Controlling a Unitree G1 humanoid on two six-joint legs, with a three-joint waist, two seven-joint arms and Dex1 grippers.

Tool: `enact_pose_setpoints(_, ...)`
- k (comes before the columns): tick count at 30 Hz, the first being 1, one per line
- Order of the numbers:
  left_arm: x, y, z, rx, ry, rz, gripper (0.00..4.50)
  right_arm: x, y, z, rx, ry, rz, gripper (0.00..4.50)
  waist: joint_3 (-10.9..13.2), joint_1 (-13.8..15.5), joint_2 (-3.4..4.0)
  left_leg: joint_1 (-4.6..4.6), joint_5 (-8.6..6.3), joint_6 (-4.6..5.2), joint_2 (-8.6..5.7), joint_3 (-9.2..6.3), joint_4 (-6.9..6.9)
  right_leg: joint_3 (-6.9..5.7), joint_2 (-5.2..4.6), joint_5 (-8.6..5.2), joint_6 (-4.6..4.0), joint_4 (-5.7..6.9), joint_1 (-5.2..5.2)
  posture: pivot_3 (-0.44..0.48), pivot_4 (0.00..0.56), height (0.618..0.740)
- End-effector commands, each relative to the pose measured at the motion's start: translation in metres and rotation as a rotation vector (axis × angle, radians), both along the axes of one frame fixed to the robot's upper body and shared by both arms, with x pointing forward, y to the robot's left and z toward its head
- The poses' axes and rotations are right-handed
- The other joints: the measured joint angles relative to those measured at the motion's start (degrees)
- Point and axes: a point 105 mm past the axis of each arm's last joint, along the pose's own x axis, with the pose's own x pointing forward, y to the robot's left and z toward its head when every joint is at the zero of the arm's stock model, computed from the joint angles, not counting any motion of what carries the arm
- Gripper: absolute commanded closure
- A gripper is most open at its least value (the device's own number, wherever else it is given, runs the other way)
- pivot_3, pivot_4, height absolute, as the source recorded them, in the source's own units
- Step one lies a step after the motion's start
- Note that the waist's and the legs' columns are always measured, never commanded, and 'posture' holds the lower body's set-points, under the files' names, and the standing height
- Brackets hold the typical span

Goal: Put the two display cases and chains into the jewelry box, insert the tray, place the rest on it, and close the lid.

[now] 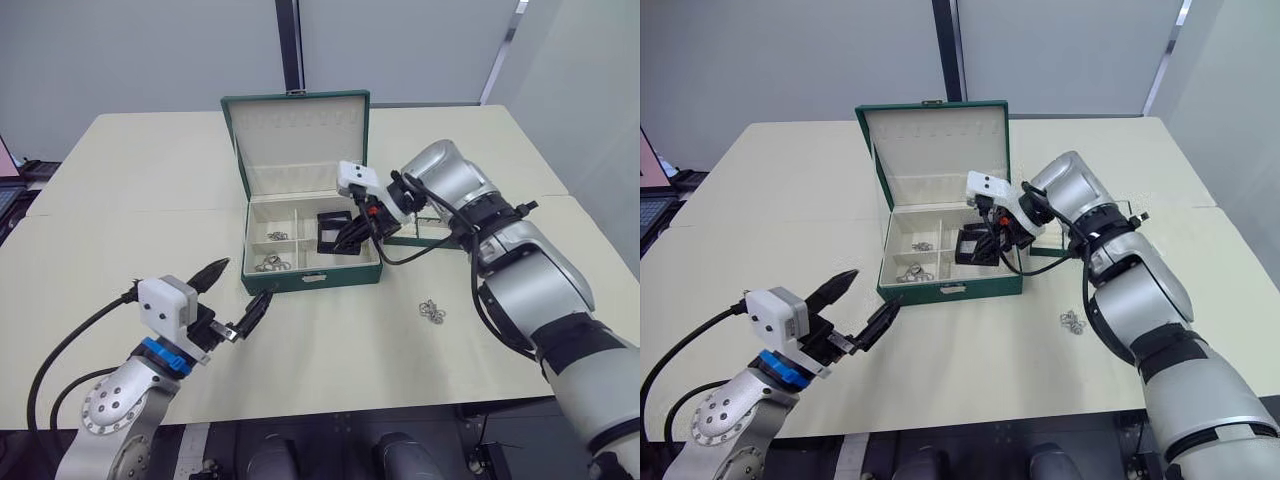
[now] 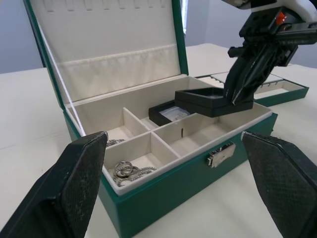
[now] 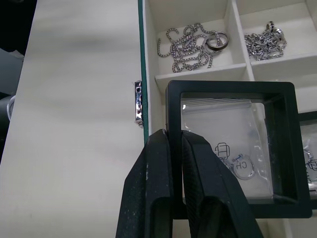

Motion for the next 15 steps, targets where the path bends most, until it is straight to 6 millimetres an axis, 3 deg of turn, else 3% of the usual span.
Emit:
enact_pose_setpoints(1, -0.007, -0.004, 0.013, -0.014, -0.063, -0.001, 0.00, -0.003, 0.006, 0.013, 0.005, -0.029, 0.043, 4.47, 0.00, 0.00, 0.00, -0.01, 0.00, 0.00, 0.00, 0.00, 0.00, 0.00, -0.01, 0.00, 0.00, -0.02, 0.00, 0.000, 0.150, 0.740)
enact_pose_setpoints(15, -0.010, -0.016, 0.008, -0.015, -0.066, -0.014, 0.00, -0.008, 0.008, -0.001, -0.061, 0.023, 0.070, 4.47, 0.00, -0.01, 0.00, -0.06, 0.02, -0.04, 0.00, 0.02, -0.06, 0.01, 0.00, 0.00, 0.00, -0.02, -0.09, 0.000, 0.150, 0.740)
